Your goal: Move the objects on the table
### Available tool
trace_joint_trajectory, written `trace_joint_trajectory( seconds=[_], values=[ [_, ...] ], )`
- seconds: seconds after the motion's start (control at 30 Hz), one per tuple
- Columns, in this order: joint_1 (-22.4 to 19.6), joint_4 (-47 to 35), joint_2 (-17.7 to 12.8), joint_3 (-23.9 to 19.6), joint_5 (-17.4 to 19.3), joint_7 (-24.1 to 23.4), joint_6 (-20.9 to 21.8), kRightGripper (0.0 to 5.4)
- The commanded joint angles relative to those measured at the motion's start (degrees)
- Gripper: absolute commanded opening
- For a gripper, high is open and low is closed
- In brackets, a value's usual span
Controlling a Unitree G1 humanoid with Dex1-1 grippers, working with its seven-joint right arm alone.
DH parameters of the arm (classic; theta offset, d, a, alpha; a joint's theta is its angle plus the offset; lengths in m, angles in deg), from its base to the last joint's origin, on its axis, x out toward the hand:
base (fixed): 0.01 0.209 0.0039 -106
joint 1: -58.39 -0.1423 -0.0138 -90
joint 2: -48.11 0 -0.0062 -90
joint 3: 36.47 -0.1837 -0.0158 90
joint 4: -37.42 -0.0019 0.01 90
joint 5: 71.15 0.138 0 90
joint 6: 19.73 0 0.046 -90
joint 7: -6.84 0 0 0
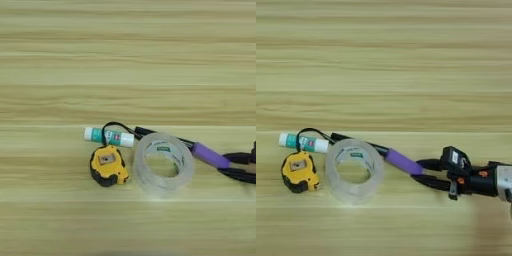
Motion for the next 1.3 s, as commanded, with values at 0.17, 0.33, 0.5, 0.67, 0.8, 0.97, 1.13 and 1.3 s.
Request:
trace_joint_trajectory(
  seconds=[0.17, 0.33, 0.5, 0.67, 0.8, 0.97, 1.13, 1.3],
  values=[
    [-3.2, 4.8, -4.0, 1.8, -3.4, -2.9, 6.9, 1.42],
    [-4.3, 7.6, -4.6, 3.0, -4.0, -2.6, 11.8, 1.42],
    [-5.6, 10.2, -5.3, 5.2, -7.0, -4.8, 14.9, 1.42],
    [-7.0, 9.4, -3.3, 3.9, -3.0, -4.5, 15.6, 1.42],
    [-7.2, 8.4, -3.0, 3.4, -0.9, -3.1, 15.3, 1.42],
    [-5.9, 6.9, -3.4, 5.1, -2.8, -2.8, 15.4, 1.42],
    [-5.4, 6.1, -3.9, 6.8, -5.5, -4.2, 15.8, 1.42],
    [-5.2, 5.6, -4.1, 7.3, -5.4, -4.6, 15.8, 1.92]
  ],
)
